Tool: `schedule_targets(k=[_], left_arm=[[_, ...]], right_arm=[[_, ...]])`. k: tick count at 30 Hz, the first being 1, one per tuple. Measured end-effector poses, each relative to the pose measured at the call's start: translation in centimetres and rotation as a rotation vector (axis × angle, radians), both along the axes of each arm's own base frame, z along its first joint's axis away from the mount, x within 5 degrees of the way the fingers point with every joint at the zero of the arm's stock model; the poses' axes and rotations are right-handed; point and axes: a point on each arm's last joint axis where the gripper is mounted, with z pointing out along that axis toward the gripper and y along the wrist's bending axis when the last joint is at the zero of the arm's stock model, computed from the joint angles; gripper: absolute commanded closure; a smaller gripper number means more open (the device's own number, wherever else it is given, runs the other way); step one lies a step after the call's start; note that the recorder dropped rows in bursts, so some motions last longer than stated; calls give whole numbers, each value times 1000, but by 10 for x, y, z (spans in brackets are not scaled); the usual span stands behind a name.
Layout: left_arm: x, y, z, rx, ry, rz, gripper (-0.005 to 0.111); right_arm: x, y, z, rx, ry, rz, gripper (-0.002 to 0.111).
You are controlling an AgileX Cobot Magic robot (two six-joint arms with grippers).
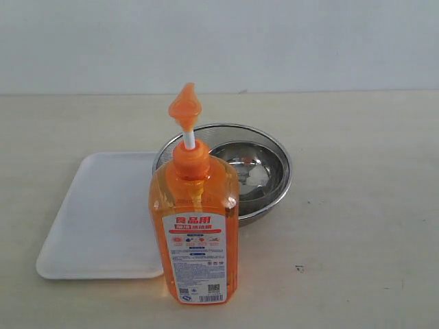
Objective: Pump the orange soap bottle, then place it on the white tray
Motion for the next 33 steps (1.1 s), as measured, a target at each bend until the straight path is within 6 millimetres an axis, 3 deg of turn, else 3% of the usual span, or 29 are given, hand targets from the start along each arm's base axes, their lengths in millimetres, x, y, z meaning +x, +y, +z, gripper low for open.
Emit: schedule_targets(k=[8,22,33], left_arm=[[0,0,0,0,0,0,102],[0,0,0,0,0,0,102],[0,0,0,0,0,0,102]], right_arm=[[0,1,4,28,-10,1,108],[-15,10,89,275,-263,57,108],[-19,18,97,468,-257,112,108]])
